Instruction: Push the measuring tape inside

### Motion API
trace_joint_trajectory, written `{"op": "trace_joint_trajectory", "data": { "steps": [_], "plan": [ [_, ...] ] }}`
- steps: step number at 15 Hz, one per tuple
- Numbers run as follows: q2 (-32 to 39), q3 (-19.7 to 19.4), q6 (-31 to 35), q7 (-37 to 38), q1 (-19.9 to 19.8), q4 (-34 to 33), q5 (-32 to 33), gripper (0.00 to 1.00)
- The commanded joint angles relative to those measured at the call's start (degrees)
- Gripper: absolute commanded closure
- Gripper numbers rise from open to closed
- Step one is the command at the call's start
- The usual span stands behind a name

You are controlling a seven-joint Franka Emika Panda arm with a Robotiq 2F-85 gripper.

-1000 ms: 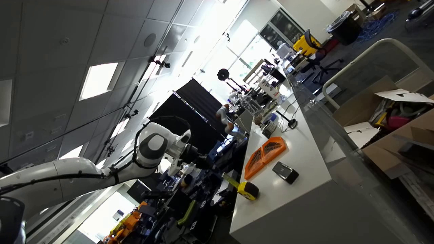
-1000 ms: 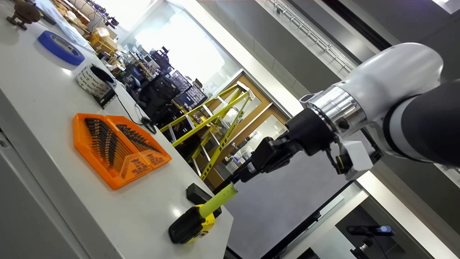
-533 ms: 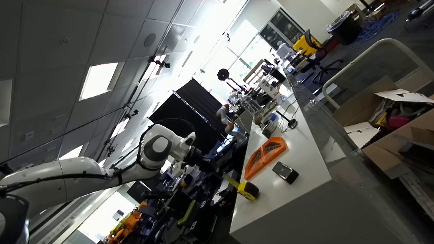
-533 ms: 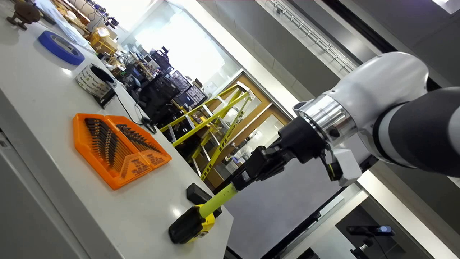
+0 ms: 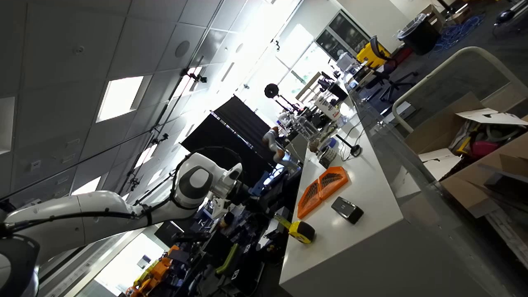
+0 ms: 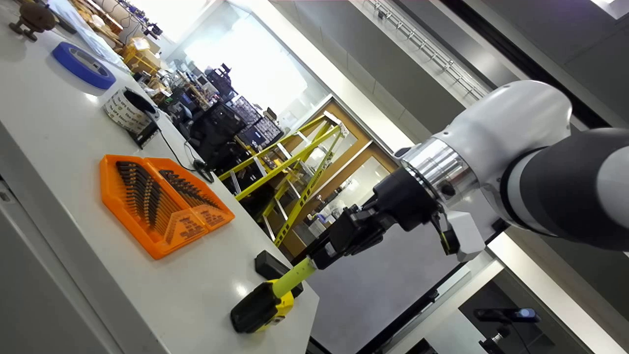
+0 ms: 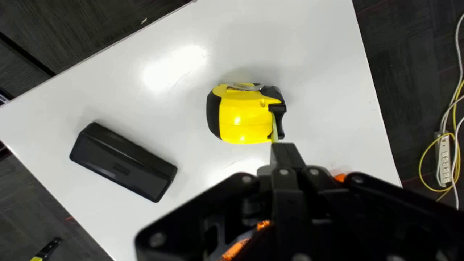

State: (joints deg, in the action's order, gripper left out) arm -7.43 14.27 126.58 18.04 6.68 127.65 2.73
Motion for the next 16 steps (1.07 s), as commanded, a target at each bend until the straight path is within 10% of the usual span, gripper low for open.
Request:
{"op": "trace_joint_trajectory", "data": {
  "steps": [1, 16],
  "plan": [
    [0.5, -1.1, 2.3, 0.2, 1.1, 1.0, -1.7, 1.00],
    [4.3, -1.6, 4.0, 0.1, 1.5, 1.3, -2.7, 1.00]
  ]
}}
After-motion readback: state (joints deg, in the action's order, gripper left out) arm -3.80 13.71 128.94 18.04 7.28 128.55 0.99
